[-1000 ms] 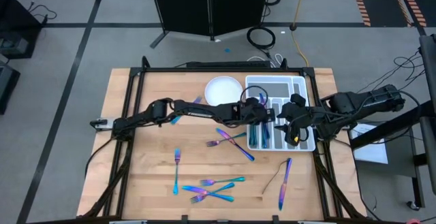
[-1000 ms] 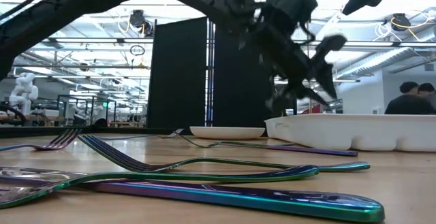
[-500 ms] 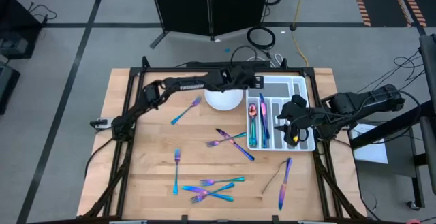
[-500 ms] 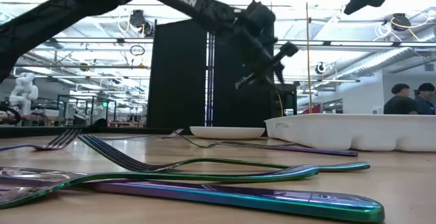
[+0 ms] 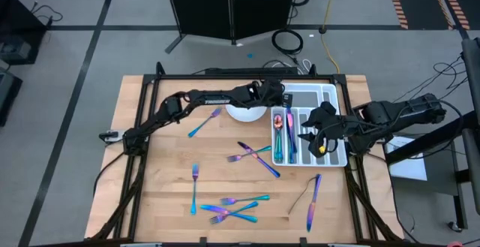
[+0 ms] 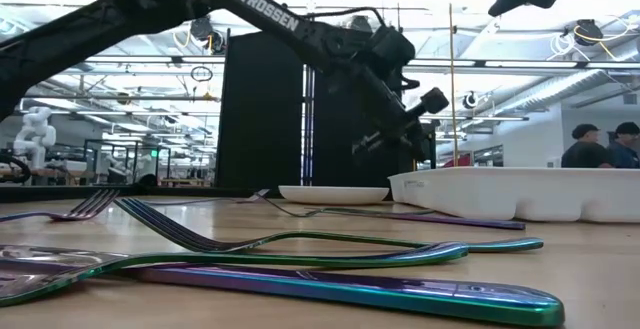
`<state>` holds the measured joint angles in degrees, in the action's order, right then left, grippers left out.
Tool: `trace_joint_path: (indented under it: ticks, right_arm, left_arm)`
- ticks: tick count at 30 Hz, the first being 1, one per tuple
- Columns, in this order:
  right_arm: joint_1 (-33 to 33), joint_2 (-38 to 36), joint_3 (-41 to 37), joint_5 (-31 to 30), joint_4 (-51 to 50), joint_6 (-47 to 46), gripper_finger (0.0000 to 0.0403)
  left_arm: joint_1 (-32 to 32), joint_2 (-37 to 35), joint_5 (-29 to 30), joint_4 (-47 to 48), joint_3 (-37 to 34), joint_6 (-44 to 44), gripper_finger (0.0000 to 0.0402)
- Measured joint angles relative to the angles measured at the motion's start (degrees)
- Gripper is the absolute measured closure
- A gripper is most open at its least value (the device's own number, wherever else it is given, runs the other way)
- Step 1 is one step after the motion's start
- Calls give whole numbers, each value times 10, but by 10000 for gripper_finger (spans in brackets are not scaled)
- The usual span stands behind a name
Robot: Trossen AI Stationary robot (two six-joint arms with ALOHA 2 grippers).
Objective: Sort silverware
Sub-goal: Put the purple table knife into the white silverware tray
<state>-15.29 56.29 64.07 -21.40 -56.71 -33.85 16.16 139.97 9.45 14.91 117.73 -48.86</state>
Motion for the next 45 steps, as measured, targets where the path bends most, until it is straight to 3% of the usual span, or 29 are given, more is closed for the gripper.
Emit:
trace_joint_path:
  ticks: [3,11,19,27,29,33,37,41,45]
  right_arm:
    - [0,0,0,5,2,-2,206]
    - [0,0,0,6,11,-11,206]
    - [0,2,0,1,17,-11,206]
    - [41,5,-4,-57,-21,-47,207]
    - [66,1,-15,-56,-38,-53,207]
    - [118,-10,-57,-41,-32,-59,218]
    - [188,-6,-145,40,62,-33,246]
    - [260,28,-231,120,176,-13,301]
    - [310,67,-254,117,210,-16,383]
  left_arm:
    - [-5,1,26,-9,0,18,400]
    - [-4,18,25,-22,1,29,401]
    - [-13,31,-24,-44,1,52,401]
    - [-12,18,-94,-42,0,69,401]
    - [-13,-11,-91,-20,0,91,401]
    - [3,-119,-5,68,2,205,401]
    - [44,-201,30,143,2,306,401]
    - [81,-270,27,189,-1,347,402]
    - [111,-321,27,224,2,389,402]
